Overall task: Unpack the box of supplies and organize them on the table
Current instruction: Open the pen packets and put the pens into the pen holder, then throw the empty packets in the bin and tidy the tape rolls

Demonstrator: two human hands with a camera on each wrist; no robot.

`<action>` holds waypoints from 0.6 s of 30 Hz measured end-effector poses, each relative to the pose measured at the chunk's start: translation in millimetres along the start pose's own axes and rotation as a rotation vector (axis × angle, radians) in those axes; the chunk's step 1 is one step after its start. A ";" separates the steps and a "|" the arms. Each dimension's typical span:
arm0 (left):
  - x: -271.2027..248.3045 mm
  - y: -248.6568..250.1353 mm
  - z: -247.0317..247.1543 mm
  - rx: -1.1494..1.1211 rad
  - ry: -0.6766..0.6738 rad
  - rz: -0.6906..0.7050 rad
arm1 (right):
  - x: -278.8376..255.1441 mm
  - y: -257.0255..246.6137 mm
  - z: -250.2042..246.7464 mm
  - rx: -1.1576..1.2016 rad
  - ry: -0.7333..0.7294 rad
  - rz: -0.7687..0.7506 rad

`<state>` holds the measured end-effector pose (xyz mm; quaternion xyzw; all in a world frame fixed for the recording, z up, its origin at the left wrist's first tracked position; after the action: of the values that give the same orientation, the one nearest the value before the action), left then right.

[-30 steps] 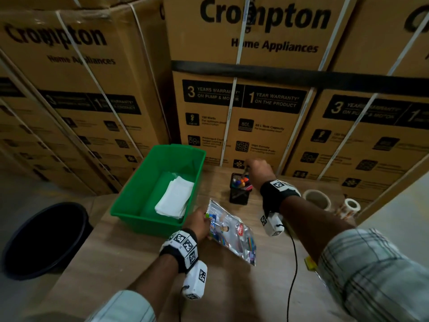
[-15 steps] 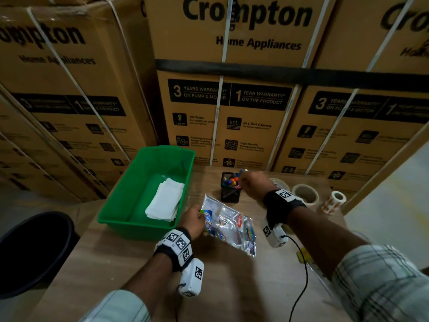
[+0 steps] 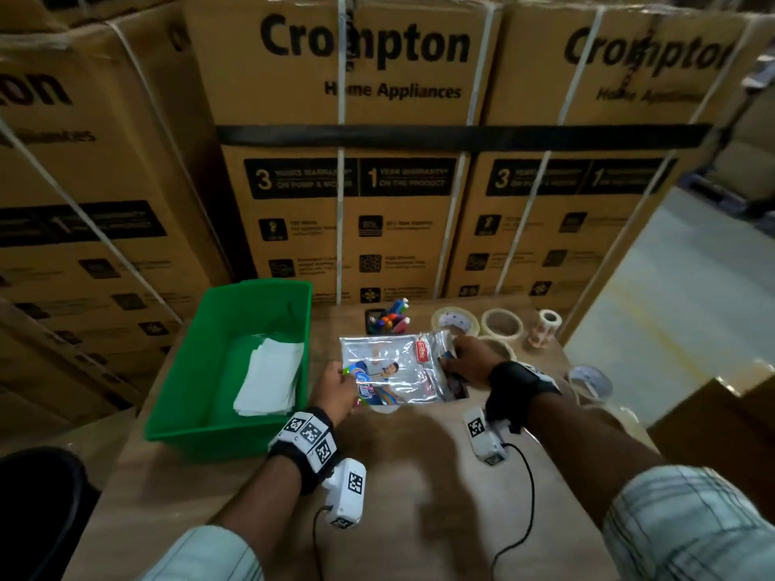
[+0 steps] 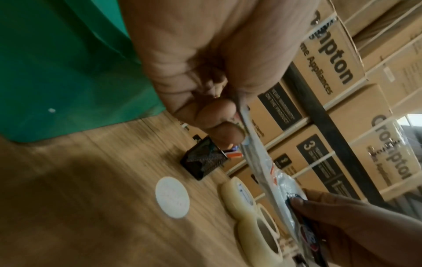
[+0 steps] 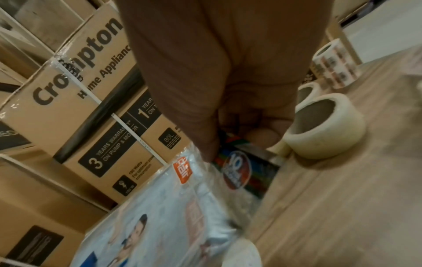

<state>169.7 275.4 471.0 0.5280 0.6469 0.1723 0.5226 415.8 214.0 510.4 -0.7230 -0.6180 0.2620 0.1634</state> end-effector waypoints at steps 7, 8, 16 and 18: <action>-2.2 -0.7 68.3 0.147 -0.094 0.063 | -80.8 58.9 0.4 0.227 0.223 0.191; -7.8 4.5 76.8 0.166 -0.093 0.097 | -90.3 70.7 -0.3 0.262 0.255 0.207; -51.5 20.8 118.0 0.348 0.024 0.177 | -140.6 106.7 -3.0 0.741 0.404 0.259; -60.2 13.7 138.1 0.370 -0.119 0.045 | -144.2 109.1 -1.3 0.928 0.413 0.252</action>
<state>288.9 183.3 456.9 0.6386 0.6237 0.0305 0.4497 490.4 53.0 475.8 -0.6798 -0.2999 0.3780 0.5523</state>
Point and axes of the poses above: each hand's wrist, its own x-axis towards the middle knuckle, its own z-axis out of the palm, y = z × x, the point moved 7 cm from there along x, towards the middle knuckle, and after that the axes turned 14 degrees about -z, right-handed, at the moved point
